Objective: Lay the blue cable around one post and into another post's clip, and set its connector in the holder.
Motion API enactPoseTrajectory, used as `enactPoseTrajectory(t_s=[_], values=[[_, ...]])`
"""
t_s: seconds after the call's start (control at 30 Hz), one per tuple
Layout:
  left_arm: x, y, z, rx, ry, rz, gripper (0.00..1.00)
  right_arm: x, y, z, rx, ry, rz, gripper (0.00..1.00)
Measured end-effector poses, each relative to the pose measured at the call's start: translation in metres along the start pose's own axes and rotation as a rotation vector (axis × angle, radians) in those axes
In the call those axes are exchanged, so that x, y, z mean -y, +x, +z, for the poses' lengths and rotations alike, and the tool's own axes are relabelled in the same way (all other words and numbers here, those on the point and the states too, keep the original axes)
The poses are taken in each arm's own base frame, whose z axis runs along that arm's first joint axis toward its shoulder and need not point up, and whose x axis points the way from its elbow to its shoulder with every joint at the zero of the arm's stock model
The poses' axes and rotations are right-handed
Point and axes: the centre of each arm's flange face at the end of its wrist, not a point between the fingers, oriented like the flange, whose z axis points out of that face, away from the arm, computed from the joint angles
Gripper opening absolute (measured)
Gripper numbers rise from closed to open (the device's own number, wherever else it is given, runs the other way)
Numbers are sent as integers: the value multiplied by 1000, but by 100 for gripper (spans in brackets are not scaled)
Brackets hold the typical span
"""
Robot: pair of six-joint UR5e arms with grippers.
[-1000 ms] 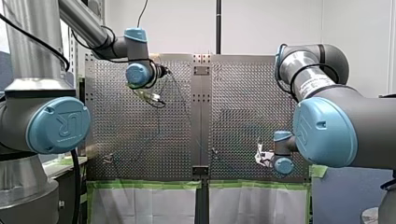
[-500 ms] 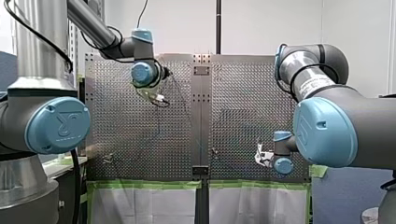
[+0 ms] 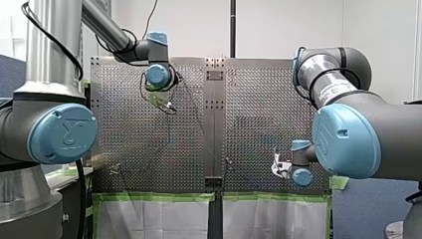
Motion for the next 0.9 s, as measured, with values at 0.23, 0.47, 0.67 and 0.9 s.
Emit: enactPoseTrajectory(t_s=[0.23,0.47,0.67,0.9], values=[[-11,6,20,0,-29,21,98,-1,0,0,0,-1,0,9],[-21,6,51,18,-55,63,98,-1,0,0,1,-2,-1,9],[-31,1,71,27,-73,94,98,-1,0,0,1,-2,-3,9],[-40,-14,81,33,-86,131,98,0,-1,0,2,-1,-5,9]])
